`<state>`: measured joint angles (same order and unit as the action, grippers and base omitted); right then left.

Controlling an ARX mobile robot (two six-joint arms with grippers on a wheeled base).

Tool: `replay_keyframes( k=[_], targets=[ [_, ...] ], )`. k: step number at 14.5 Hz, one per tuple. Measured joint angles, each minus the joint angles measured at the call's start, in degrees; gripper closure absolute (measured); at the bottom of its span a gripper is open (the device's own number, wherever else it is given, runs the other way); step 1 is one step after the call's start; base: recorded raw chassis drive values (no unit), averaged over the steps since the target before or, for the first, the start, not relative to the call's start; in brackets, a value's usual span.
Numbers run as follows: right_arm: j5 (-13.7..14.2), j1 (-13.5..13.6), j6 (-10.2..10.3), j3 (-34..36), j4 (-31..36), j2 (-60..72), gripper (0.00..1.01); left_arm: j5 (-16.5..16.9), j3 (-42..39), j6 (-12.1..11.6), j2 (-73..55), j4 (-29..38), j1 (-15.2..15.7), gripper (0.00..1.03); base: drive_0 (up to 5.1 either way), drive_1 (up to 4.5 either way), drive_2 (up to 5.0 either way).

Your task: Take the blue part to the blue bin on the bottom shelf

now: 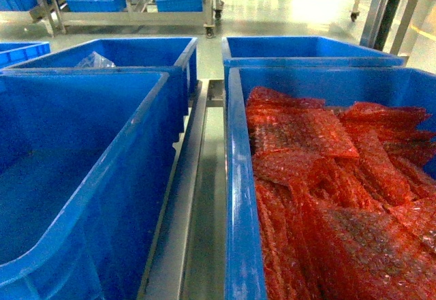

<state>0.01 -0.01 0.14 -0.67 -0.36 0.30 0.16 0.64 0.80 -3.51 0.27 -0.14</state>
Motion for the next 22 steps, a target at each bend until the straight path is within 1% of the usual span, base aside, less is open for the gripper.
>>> replay_keyframes(
  k=[1, 3, 5, 6, 7, 10, 11, 12, 13, 14, 22],
  targets=[
    [0.0, 0.0, 0.02, 0.0, 0.11, 0.0, 0.03, -0.11, 0.02, -0.07, 3.06, 0.48, 0.0, 1.01, 0.0, 0.0, 0.0],
    [-0.02, 0.0, 0.02, 0.0, 0.2, 0.0, 0.03, -0.17, 0.02, -0.07, 3.04, -0.81, 0.02, 1.01, 0.0, 0.0, 0.0],
    [-0.02, 0.0, 0.02, 0.0, 0.07, 0.0, 0.03, -0.17, 0.02, -0.07, 3.04, -0.5, 0.02, 1.01, 0.0, 0.0, 0.0],
    [-0.02, 0.0, 0.02, 0.0, 0.11, 0.0, 0.03, -0.17, 0.02, -0.04, 3.04, -0.52, 0.02, 0.91, 0.0, 0.0, 0.0],
    [0.0, 0.0, 0.0, 0.0, 0.09, 0.0, 0.03, -0.17, 0.02, -0.04, 3.04, -0.52, 0.02, 0.77, 0.0, 0.0, 0.0],
    [-0.02, 0.0, 0.02, 0.0, 0.09, 0.0, 0.03, -0.17, 0.02, -0.04, 3.04, -0.52, 0.02, 0.4, 0.0, 0.0, 0.0],
    [0.0, 0.0, 0.0, 0.0, 0.09, 0.0, 0.03, -0.17, 0.02, -0.04, 3.04, -0.52, 0.02, 0.26, 0.0, 0.0, 0.0],
    [-0.02, 0.0, 0.02, 0.0, 0.09, 0.0, 0.03, -0.17, 0.02, -0.04, 3.04, -0.52, 0.02, 0.13, 0.0, 0.0, 0.0],
    [-0.02, 0.0, 0.0, 0.0, 0.09, 0.0, 0.03, -0.17, 0.02, -0.15, 3.04, -0.52, 0.02, 0.03, 0.0, 0.0, 0.0],
    [-0.02, 0.0, 0.0, 0.0, 0.09, 0.0, 0.03, -0.17, 0.02, -0.17, 3.04, -0.52, 0.02, 0.06, 0.0, 0.0, 0.0],
    [-0.02, 0.0, 0.02, 0.0, 0.09, 0.0, 0.03, -0.17, 0.02, -0.17, 3.04, -0.52, 0.02, 0.05, 0.0, 0.0, 0.0]
  ],
)
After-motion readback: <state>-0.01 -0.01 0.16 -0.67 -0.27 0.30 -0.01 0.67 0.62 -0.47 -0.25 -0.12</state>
